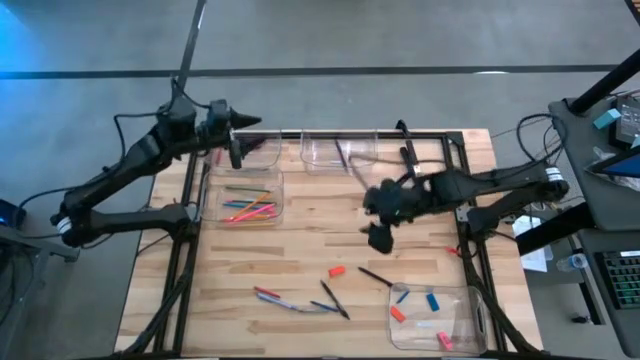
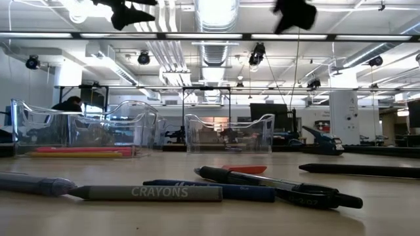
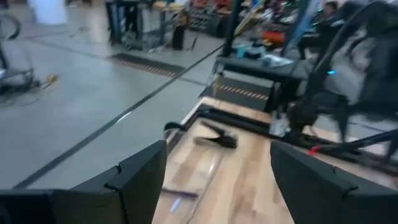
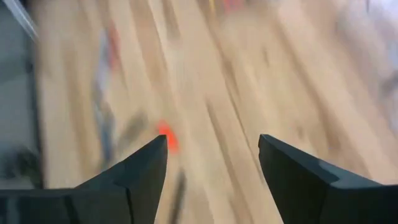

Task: Sort crayons/erasers/pens/pencils in bins
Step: Put the black pen into the top right transparent bin

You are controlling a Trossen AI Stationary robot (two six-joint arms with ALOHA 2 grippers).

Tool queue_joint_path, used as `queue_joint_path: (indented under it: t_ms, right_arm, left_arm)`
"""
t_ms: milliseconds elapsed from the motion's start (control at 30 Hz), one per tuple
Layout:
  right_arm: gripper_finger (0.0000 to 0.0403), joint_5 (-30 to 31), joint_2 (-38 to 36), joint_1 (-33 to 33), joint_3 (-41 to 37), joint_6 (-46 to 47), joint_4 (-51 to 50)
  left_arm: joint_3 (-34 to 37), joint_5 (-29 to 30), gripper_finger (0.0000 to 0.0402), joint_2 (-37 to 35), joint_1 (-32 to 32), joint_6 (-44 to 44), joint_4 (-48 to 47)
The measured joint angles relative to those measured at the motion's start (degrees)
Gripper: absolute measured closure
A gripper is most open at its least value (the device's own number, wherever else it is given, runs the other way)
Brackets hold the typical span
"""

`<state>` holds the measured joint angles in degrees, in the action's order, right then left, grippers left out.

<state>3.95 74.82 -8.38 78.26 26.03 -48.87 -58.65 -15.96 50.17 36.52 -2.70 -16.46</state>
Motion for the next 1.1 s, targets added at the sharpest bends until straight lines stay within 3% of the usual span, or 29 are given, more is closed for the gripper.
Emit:
queue_joint_path:
  t_ms: [167, 400, 900, 1100]
  right_arm:
    - [0.0163, -4.35, 5.86, -3.16, -0.15, 1.54, -8.32]
    - [0.0161, -9.96, 13.0, -4.37, -0.15, 1.86, -5.52]
    - [0.0164, -13.0, 24.9, -5.48, -5.17, 1.43, 4.89]
    - [0.0165, -13.18, 25.71, -6.72, -9.87, 4.27, 8.15]
  left_arm:
    - [0.85, -0.02, 0.0132, -1.67, -3.62, -2.57, 0.91]
    - [0.89, -0.01, 0.0132, -0.41, -6.63, -3.08, 1.02]
    - [0.93, -0.17, 0.0132, 0.05, -7.33, -3.04, 0.97]
    - [0.92, -1.29, 0.0132, 0.05, -7.33, -3.06, 0.93]
